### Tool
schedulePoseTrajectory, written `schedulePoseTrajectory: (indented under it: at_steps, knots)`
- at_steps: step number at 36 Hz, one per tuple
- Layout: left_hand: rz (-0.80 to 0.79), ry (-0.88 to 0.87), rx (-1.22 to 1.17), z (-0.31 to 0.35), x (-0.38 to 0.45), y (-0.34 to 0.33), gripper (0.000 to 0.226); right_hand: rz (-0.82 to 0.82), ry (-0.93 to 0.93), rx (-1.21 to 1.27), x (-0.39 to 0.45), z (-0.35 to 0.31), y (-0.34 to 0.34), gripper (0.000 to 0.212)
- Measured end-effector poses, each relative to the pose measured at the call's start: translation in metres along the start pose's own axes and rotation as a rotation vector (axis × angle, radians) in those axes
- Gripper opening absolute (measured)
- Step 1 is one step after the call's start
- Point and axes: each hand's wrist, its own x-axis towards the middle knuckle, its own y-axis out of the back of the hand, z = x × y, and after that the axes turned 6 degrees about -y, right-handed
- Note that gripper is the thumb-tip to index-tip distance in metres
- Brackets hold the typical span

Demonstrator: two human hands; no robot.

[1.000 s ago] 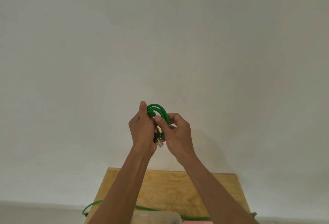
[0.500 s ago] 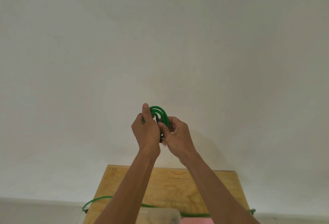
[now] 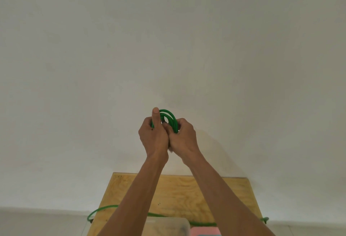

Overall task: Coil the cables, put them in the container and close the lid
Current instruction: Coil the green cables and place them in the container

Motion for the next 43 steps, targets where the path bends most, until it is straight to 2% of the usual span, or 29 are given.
schedulePoseTrajectory:
  at_steps: [3, 6, 11, 16, 21, 27, 33, 35, 39, 43]
  knots:
    - [-0.043, -0.077, 0.058, 0.001, -0.008, 0.0, 0.046, 0.069, 0.006, -0.011, 0.001, 0.002, 0.001, 0.016]
    - [-0.017, -0.039, 0.01, 0.003, -0.003, 0.002, 0.052, 0.059, 0.079, -0.029, -0.002, 0.004, 0.006, 0.019]
    - [-0.069, -0.025, -0.03, 0.003, -0.001, 0.005, 0.051, 0.045, 0.116, -0.083, -0.004, 0.001, 0.012, 0.041]
    - [-0.175, 0.008, -0.031, 0.0, 0.0, 0.012, 0.05, 0.03, 0.22, -0.208, -0.002, 0.003, 0.018, 0.011]
    - [-0.247, -0.059, 0.022, 0.001, 0.001, 0.01, 0.049, 0.234, 0.324, -0.32, -0.005, 0.01, 0.014, 0.005]
    - [-0.253, -0.055, 0.056, -0.008, 0.004, 0.015, 0.043, 0.272, 0.424, -0.435, -0.011, 0.021, 0.015, 0.025]
    - [-0.305, -0.03, 0.139, -0.019, -0.001, 0.026, 0.062, 0.329, 0.631, -0.583, -0.014, 0.032, 0.013, 0.035]
    - [-0.325, -0.051, 0.171, -0.021, -0.003, 0.027, 0.061, 0.348, 0.656, -0.603, -0.017, 0.033, 0.012, 0.043]
    - [-0.243, -0.112, 0.227, -0.025, -0.005, 0.026, 0.055, 0.378, 0.655, -0.639, -0.022, 0.034, 0.004, 0.048]
    - [-0.182, -0.123, 0.25, -0.027, -0.006, 0.028, 0.052, 0.349, 0.653, -0.558, -0.026, 0.035, 0.001, 0.043]
